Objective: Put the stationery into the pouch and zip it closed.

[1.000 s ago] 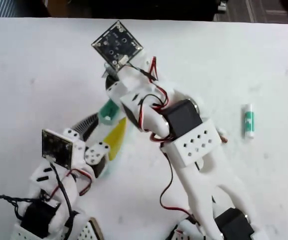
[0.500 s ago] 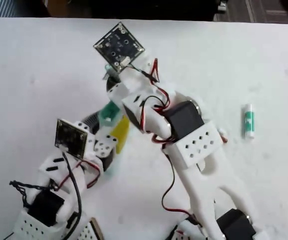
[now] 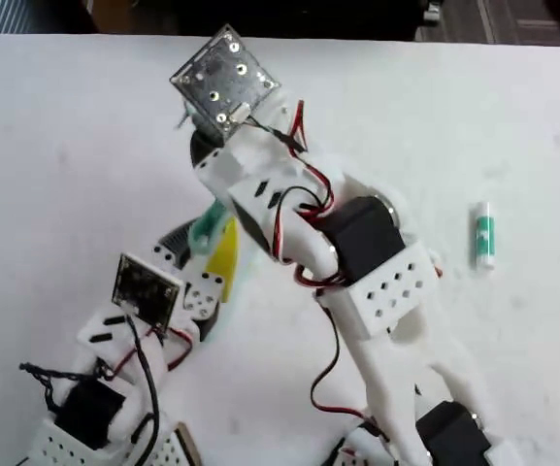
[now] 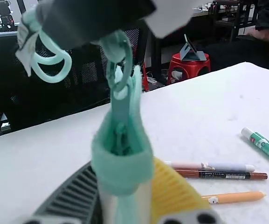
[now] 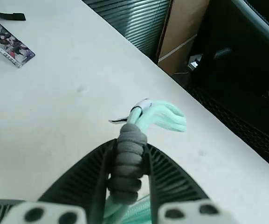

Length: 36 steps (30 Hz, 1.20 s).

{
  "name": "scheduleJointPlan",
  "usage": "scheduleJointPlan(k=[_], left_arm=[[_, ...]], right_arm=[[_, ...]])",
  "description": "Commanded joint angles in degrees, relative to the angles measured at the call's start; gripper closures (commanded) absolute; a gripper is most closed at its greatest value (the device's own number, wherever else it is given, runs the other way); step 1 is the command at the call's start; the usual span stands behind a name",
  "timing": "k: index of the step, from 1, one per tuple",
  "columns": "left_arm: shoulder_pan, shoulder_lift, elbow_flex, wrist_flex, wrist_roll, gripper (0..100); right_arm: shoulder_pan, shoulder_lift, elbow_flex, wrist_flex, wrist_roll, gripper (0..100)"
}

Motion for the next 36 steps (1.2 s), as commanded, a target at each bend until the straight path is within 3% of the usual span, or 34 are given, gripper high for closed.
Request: scheduleJointPlan(k=[1,10,36], left_arm=[[0.75,-2.07,-0.53,2.29,-0.53,98],[0.75,-8.84,-0.53,9.41,-0.70,98],[0.75,-8.75,-0.26,9.76,-0.88,98]], right_arm=[[0.22,-0.75,-3.25,-0.22,-0.62,98.2],[1.10,-0.13,-3.08,-0.57,-0.18,98.2],[14.64,8.75,-3.16,-9.27,-0.53,98.2]])
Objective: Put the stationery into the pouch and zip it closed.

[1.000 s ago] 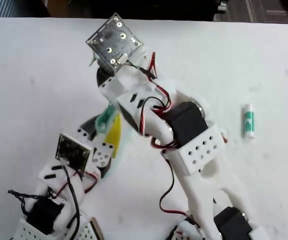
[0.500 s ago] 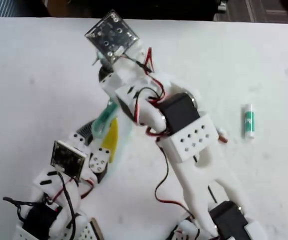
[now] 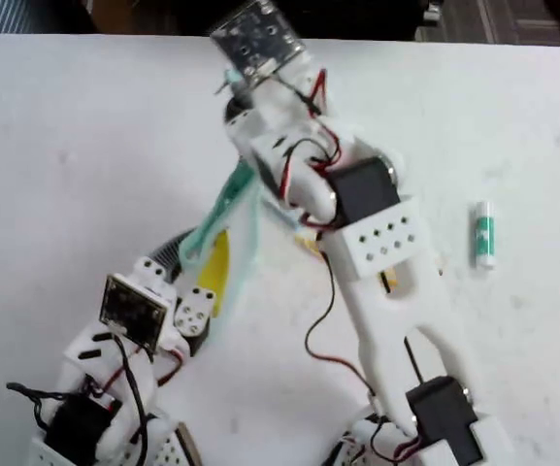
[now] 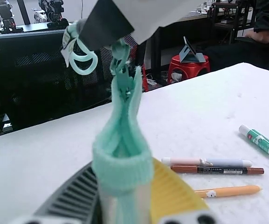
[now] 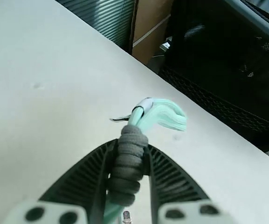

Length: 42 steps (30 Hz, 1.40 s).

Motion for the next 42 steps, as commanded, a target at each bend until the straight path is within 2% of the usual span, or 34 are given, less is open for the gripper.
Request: scheduleJointPlan(k=[1,5,15,17,20,22,25,29,37,42], left_arm=[[0.84,-0.31,-0.26,0.97,-0.53,98],[0.84,-0.31,-0.26,0.97,-0.53,98],[0.84,-0.31,-0.26,0.97,-0.53,98],[0.84,-0.31,-0.26,0.97,-0.53,98],[0.75,-0.31,-0.26,0.97,-0.53,98],[0.75,-0.31,-0.26,0.97,-0.53,98],[0.75,-0.31,-0.18,0.97,-0.53,98],[0.57,-0.31,0.62,0.62,-0.53,98],[0.31,-0.31,1.32,0.44,-0.70,98],[-1.71,-0.31,1.32,0.44,-0.62,98]], right_arm=[[3.91,0.57,-3.08,-3.12,-0.53,98.2],[5.85,1.71,-3.08,-5.05,-0.62,98.2],[5.23,1.54,-3.08,-4.44,-0.62,96.7],[4.26,1.19,-3.52,-2.68,-0.70,88.2],[1.71,-1.36,-3.16,0.31,-1.32,67.3],[-0.22,-3.30,-3.43,2.68,-2.90,59.8],[-2.51,-7.25,-3.34,4.26,-3.69,63.2],[-1.98,-12.26,-3.08,4.35,-3.78,69.9],[12.53,-12.18,-1.32,13.14,-3.34,75.9],[22.73,-9.10,6.51,12.26,-3.34,90.8]])
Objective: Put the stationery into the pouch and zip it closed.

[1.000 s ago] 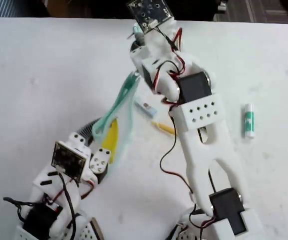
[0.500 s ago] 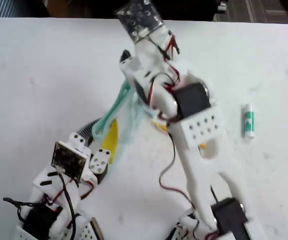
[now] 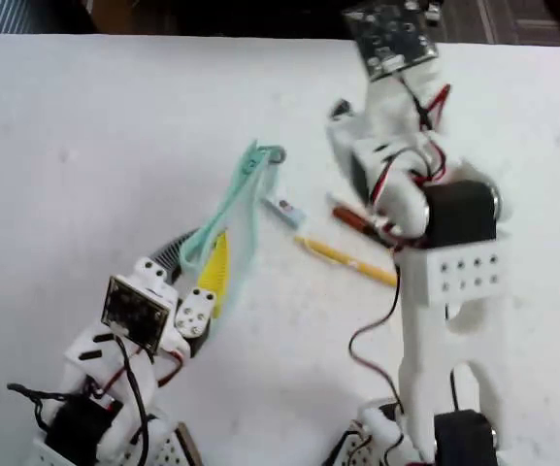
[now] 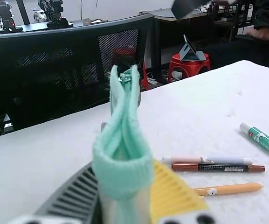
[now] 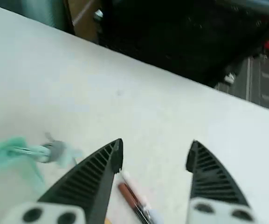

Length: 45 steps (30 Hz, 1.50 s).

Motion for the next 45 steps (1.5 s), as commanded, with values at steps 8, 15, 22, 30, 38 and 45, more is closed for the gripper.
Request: scheduleJointPlan(k=[8,15,22,30,38,45], left_arm=[[-10.07,-0.31,3.96,-6.15,3.52,98],[-11.03,-0.31,5.89,-8.79,5.36,98],[-11.03,-0.22,5.89,-8.44,5.19,98],[-14.37,-0.22,5.45,-5.36,5.10,98],[-18.24,-0.22,5.45,-5.45,5.54,98],[-18.24,-0.22,5.45,-5.36,5.54,98]], right_arm=[[9.01,10.95,13.71,-9.36,4.92,93.8],[2.59,20.18,15.12,-11.21,9.32,93.6],[-6.02,27.21,15.12,-19.91,9.32,93.2],[-12.18,33.98,15.03,-25.45,9.23,93.1],[-12.53,43.91,5.54,-23.08,9.23,93.1],[-12.35,50.07,-2.37,-18.59,5.36,93.1]])
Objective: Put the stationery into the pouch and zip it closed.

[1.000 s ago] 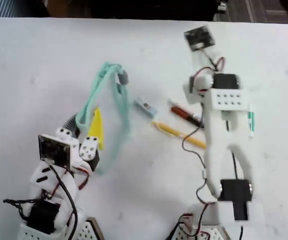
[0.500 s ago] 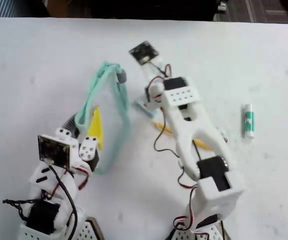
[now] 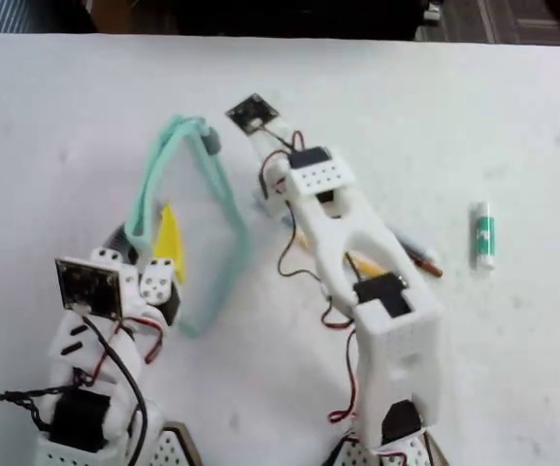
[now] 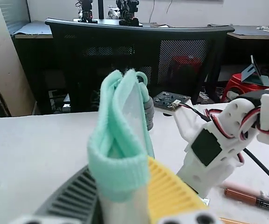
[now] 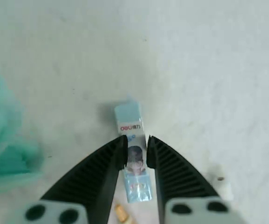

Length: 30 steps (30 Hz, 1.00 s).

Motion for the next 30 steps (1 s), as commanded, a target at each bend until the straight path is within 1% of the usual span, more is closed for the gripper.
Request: scheduleJointPlan(k=[1,4,8,10,14,26,30], left_arm=[[-1.45,-0.13,0.53,1.49,0.09,98],[-1.45,-0.13,0.53,1.49,0.00,98],[-1.36,-0.13,0.53,1.49,0.00,98],[-1.36,-0.13,0.53,1.49,0.00,98],[-1.27,-0.13,0.53,1.49,0.00,98],[-1.45,-0.13,0.53,1.49,0.00,98],[-1.45,-0.13,0.53,1.49,0.00,98]], right_arm=[[0.57,-0.22,-4.13,1.45,-2.73,93.1],[0.57,-1.27,-4.13,3.03,-2.81,92.4],[0.57,-1.89,-4.13,4.18,-3.16,82.7],[0.57,-1.80,-3.96,4.00,-2.81,80.4],[0.13,-1.54,-4.22,3.91,-3.08,82.0],[-1.01,-5.49,-3.96,4.35,-3.25,82.1],[-1.10,-4.26,-3.96,4.00,-3.25,82.2]])
